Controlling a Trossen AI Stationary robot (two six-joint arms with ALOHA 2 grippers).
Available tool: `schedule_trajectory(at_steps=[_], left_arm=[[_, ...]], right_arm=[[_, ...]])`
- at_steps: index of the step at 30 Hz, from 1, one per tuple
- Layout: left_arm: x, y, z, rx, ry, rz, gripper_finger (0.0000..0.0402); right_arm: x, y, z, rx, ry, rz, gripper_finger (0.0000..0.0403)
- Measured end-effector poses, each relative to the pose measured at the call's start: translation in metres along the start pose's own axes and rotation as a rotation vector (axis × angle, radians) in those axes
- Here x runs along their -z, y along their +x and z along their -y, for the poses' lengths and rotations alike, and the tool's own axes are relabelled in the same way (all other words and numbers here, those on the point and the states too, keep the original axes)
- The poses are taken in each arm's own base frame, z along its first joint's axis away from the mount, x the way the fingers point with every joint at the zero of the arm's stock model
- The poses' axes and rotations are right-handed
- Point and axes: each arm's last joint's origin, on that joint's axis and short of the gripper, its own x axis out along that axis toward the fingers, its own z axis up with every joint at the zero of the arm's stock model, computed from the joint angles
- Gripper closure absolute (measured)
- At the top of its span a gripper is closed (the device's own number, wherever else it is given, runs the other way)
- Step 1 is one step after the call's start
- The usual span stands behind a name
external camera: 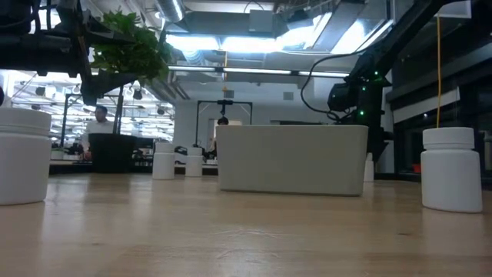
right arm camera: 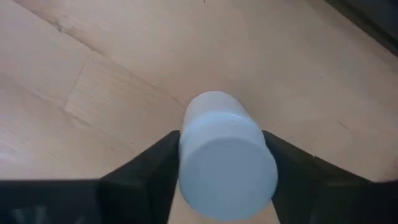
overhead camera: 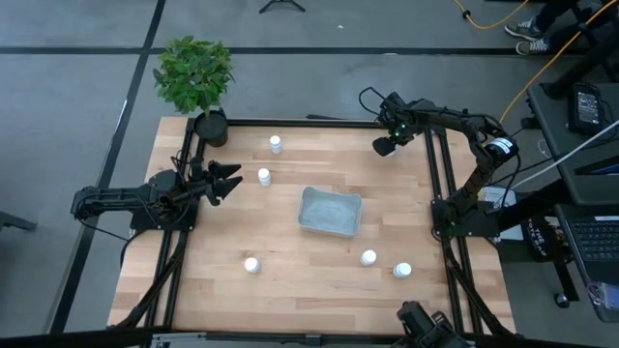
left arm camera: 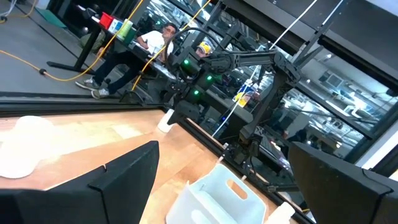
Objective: Pick and place pill bottles into a basket
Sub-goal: Put the top white small pill bottle into the bin
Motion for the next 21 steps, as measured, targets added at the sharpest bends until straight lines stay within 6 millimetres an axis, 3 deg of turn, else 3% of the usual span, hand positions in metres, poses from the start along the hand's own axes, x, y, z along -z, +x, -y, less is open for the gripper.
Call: schedule_trajectory(at_steps=[2,13,21], left_arm=[[0.000,0.000,0.000,-0.001,0.000,0.000,0.0052],[0.002,0.000,-0.003,-0.054,0.013,-0.007,0.0052],[0.003,0.000,-0.003,-0.059,0.016,-0.010,0.0052]], right_arm=[[0.000,0.000,-0.001,0.002,-0.005,0.000,0.0230],[0.001,0.000,-0.014,-0.015,-0.046,-0.004,0.0210],[0.005,-0.001,-0.032,-0.079,-0.098,-0.022,0.0230]])
